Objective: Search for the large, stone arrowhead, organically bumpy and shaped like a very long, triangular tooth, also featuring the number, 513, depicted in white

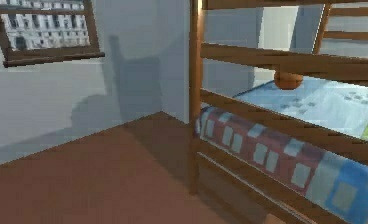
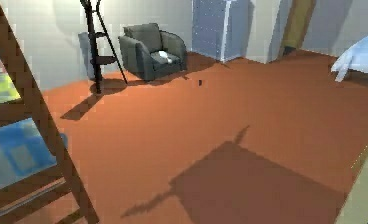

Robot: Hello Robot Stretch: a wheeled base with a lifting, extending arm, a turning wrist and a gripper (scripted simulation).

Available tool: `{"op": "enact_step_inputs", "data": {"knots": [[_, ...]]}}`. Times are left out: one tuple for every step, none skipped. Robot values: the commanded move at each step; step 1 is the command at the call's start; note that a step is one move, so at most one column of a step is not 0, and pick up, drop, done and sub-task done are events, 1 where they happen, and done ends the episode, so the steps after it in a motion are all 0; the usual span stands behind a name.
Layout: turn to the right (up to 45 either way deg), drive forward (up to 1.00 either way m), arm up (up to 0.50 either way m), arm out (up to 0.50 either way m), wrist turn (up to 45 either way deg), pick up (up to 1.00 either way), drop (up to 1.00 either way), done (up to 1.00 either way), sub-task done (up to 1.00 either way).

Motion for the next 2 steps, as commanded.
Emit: {"op": "enact_step_inputs", "data": {"knots": [[0.0,0.4,0.0,0.0,0.0,0.0,0.0,0.0,0.0],[45.0,0.0,0.0,0.0,0.0,0.0,0.0,0.0,0.0]]}}
